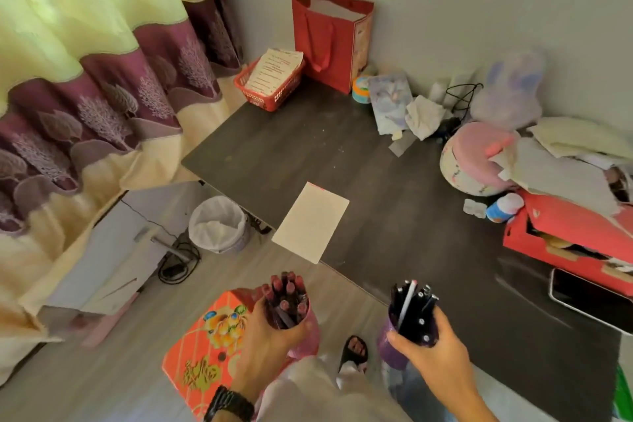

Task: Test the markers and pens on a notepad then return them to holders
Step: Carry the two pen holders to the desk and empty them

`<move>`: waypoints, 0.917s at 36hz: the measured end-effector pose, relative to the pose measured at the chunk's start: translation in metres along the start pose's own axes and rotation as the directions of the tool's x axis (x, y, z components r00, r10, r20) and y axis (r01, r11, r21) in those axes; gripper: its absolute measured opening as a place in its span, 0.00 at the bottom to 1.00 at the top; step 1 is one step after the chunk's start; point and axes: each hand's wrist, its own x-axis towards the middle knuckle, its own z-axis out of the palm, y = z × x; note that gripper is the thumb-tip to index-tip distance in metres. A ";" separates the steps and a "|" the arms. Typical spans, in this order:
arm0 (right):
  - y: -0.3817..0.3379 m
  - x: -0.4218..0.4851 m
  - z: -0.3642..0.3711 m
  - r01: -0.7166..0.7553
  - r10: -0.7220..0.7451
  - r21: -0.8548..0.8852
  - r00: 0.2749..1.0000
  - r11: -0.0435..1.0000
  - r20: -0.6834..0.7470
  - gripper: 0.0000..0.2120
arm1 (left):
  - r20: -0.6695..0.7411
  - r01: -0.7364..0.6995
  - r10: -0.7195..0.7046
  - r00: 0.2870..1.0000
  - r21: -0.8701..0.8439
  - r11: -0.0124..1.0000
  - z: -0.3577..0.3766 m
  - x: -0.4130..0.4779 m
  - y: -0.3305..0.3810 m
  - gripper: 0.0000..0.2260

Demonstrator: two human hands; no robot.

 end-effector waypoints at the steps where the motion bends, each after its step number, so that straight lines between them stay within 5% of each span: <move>1: -0.010 0.011 -0.003 0.023 -0.023 -0.009 1.000 1.000 0.020 0.31 | 0.003 -0.016 0.016 1.000 -0.008 1.000 0.004 0.006 0.011 0.26; 13: -0.075 0.096 -0.004 0.093 -0.089 0.082 0.995 0.992 -0.047 0.57 | 0.150 -0.178 0.175 0.973 0.008 0.984 0.040 0.095 0.128 0.27; 21: -0.075 0.123 0.010 -0.003 0.031 0.173 0.986 0.985 -0.163 0.51 | 0.381 -0.177 0.138 0.914 0.070 0.982 0.083 0.162 0.176 0.35; 33: -0.083 0.213 0.022 -0.200 0.278 0.294 0.926 0.935 -0.254 0.38 | 0.653 -0.257 -0.037 0.757 0.349 0.901 0.160 0.277 0.193 0.31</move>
